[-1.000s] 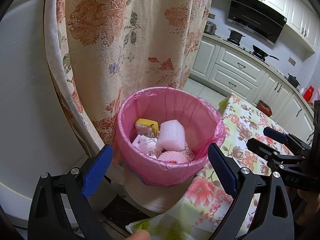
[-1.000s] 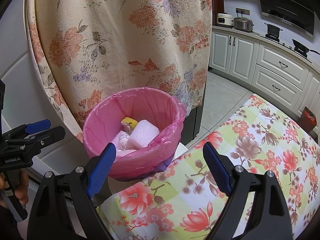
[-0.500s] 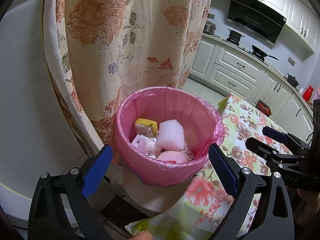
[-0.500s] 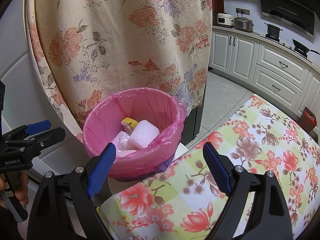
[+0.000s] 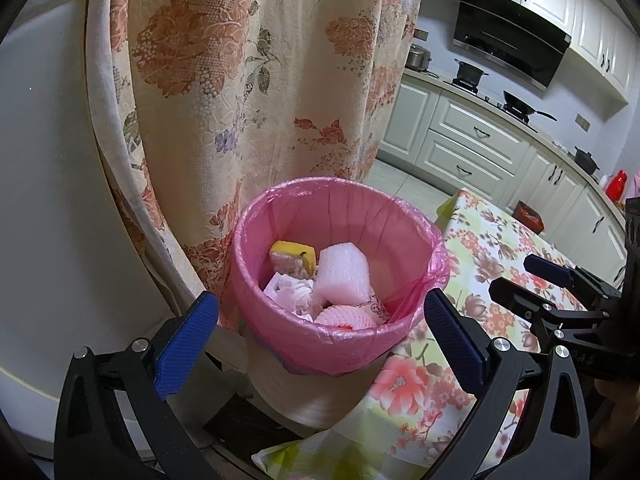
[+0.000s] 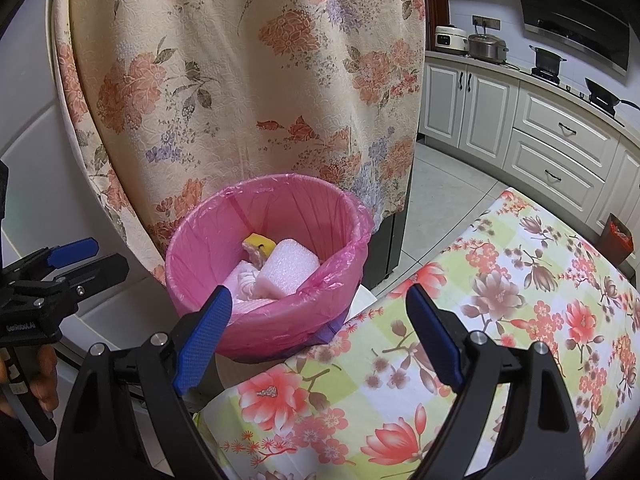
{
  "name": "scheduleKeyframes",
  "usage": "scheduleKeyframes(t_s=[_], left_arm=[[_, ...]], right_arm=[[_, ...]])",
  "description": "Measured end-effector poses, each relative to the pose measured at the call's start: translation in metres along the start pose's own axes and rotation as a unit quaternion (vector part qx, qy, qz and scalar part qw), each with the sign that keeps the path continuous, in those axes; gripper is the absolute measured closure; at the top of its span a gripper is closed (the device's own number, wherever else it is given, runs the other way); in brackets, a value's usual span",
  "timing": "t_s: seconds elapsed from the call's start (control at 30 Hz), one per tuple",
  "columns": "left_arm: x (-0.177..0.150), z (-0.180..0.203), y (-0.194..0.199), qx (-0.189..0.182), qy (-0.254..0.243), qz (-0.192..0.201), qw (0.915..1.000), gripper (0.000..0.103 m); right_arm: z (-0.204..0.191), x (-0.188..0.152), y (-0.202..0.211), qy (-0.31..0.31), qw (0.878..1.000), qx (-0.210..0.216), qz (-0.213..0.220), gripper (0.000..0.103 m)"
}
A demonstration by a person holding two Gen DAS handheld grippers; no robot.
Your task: Collect trash
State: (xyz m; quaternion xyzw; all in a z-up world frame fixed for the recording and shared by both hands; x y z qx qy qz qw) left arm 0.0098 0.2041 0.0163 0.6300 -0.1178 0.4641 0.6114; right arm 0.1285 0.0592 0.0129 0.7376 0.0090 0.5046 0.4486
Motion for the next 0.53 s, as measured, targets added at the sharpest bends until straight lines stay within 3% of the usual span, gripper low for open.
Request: scheduleKeyframes(t_s=[0.53], left_arm=[[0.0011,0.0066,-0.0004,0.005,-0.008,0.003,1.0000,0.007]], right_arm=[[0.0005,-0.0011,-0.0007,0.000,1.000,0.000,-0.001,0.017]])
Point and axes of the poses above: each gripper's, at about its wrist camera, not at the fingertips, and y roughly against the way its jaws point, z to its right, x to its top, the point moved 7 cm from there along -y, roughly the way its jaws point, and after that the axes turned 1 degree about -x, right-handed, at the moved point
